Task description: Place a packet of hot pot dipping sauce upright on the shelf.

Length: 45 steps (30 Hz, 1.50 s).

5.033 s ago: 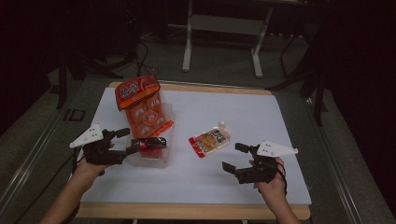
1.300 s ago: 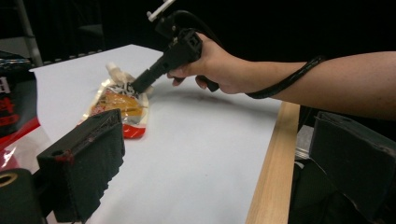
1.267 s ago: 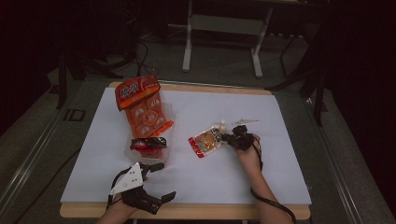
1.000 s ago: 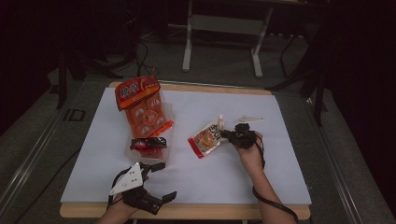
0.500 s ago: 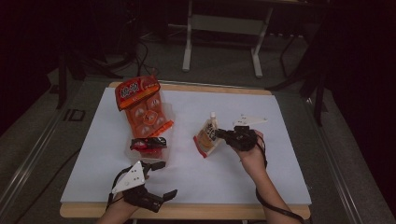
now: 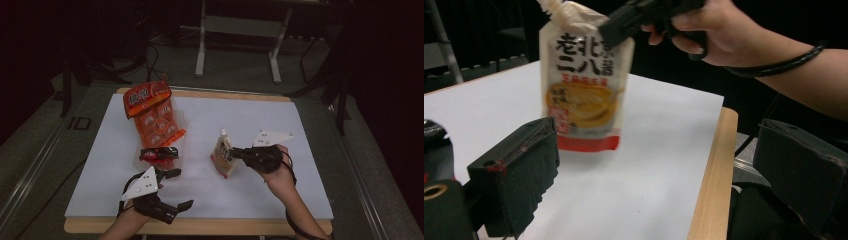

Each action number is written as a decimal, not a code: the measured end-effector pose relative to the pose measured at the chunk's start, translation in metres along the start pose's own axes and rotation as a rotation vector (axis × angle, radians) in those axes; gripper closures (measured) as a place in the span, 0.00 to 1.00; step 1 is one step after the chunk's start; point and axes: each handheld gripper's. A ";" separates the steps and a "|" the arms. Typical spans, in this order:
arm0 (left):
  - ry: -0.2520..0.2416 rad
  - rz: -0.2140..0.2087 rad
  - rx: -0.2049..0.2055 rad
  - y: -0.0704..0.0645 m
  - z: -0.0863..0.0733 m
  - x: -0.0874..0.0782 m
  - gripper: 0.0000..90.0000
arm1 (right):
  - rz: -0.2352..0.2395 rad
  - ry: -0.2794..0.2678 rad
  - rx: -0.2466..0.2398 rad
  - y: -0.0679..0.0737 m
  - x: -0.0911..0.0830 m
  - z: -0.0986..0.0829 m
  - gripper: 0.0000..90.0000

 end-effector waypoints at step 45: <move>0.046 -0.457 0.018 0.024 0.051 0.046 0.55 | 0.277 -0.010 -0.179 0.085 -0.020 0.011 1.00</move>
Point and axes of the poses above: each handheld gripper's, and its own axes: x roughly forward along the jaws, z roughly out of its top, y roughly to its left, and after that the axes turned 9 degrees about z, right-handed
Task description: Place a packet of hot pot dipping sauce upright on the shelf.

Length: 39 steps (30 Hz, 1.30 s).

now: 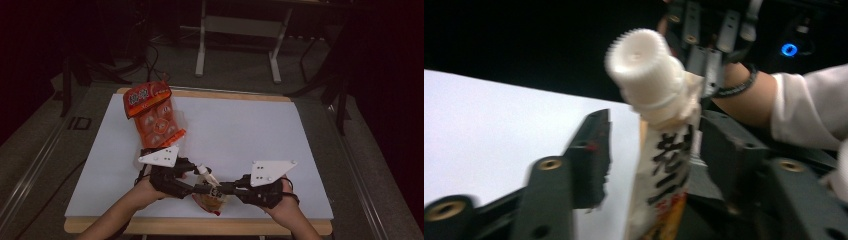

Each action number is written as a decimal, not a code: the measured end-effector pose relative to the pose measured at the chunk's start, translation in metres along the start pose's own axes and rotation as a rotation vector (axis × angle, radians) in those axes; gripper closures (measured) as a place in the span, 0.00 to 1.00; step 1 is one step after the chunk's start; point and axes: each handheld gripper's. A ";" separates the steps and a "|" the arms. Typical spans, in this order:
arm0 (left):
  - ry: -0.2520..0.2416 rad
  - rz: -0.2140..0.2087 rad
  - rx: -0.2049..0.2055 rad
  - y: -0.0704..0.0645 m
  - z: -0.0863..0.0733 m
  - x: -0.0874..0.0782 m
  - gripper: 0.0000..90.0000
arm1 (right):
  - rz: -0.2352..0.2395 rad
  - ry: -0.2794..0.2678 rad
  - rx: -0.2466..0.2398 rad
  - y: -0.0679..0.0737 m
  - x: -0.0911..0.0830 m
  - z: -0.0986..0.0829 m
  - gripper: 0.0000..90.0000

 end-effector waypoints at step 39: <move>-0.040 0.169 0.123 0.002 0.054 -0.032 1.00 | -0.247 -0.223 0.077 -0.018 -0.050 -0.002 0.37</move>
Point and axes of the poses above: each handheld gripper's, and its own axes: x roughly forward along the jaws, z roughly out of its top, y roughly to its left, and after that the axes turned 9 degrees about z, right-handed
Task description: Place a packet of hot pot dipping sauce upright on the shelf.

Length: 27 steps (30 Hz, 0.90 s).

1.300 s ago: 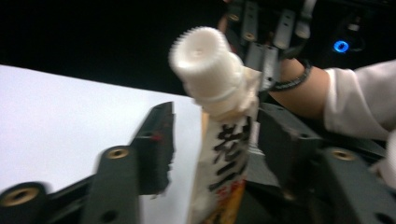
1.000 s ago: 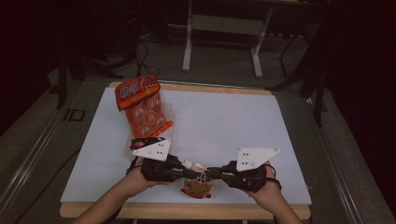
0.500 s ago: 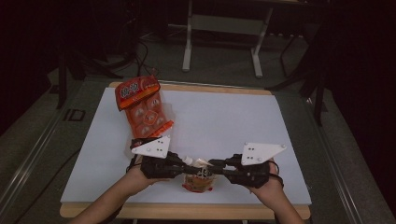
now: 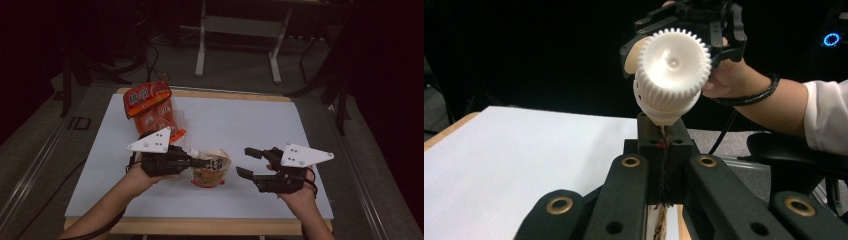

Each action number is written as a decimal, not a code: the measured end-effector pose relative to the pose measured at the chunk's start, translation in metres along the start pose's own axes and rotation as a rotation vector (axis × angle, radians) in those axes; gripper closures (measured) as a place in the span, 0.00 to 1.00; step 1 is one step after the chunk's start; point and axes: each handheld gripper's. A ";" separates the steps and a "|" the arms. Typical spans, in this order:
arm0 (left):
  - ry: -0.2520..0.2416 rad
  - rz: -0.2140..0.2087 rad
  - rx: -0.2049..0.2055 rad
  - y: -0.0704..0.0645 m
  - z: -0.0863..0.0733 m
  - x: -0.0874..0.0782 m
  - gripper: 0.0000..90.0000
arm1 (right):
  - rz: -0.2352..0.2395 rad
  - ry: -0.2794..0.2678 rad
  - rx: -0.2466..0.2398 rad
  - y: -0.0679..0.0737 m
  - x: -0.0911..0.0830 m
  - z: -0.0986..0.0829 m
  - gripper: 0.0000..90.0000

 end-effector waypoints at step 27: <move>-0.068 0.284 0.078 0.067 0.019 -0.069 1.00 | -0.086 -0.076 0.089 -0.028 -0.010 -0.028 0.16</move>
Point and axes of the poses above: each handheld gripper's, and its own axes: x roughly forward along the jaws, z roughly out of its top, y roughly to its left, and after that the axes turned 9 degrees about z, right-handed
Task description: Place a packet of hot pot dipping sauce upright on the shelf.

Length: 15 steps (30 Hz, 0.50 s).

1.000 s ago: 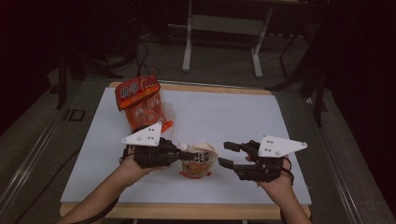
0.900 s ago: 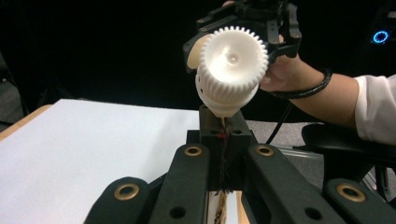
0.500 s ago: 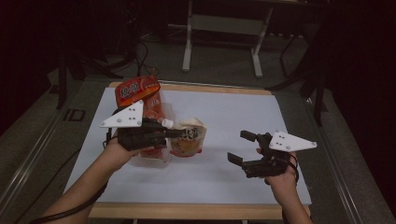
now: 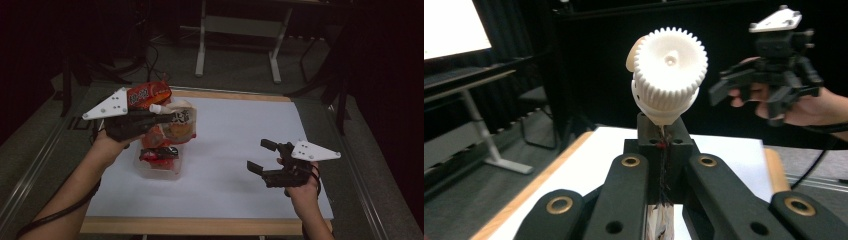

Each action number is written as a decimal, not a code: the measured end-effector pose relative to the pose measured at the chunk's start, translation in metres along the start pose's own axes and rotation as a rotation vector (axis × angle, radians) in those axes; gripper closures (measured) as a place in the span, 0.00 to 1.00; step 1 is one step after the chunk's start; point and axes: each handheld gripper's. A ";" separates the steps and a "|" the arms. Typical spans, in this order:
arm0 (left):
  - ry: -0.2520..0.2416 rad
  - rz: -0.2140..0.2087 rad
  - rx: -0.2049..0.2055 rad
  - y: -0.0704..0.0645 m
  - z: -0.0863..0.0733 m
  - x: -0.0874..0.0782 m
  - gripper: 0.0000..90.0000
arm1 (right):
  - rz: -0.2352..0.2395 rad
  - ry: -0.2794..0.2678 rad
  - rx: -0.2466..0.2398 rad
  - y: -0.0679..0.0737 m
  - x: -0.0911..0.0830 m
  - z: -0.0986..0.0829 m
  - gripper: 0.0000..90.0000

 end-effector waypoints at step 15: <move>0.086 0.047 -0.023 0.028 -0.045 -0.006 1.00 | 0.016 0.015 0.023 -0.004 0.003 -0.008 0.16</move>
Point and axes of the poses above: each handheld gripper's, and its own axes: x roughly forward along the jaws, z roughly out of its top, y roughly to its left, and after that the axes turned 9 degrees about z, right-handed
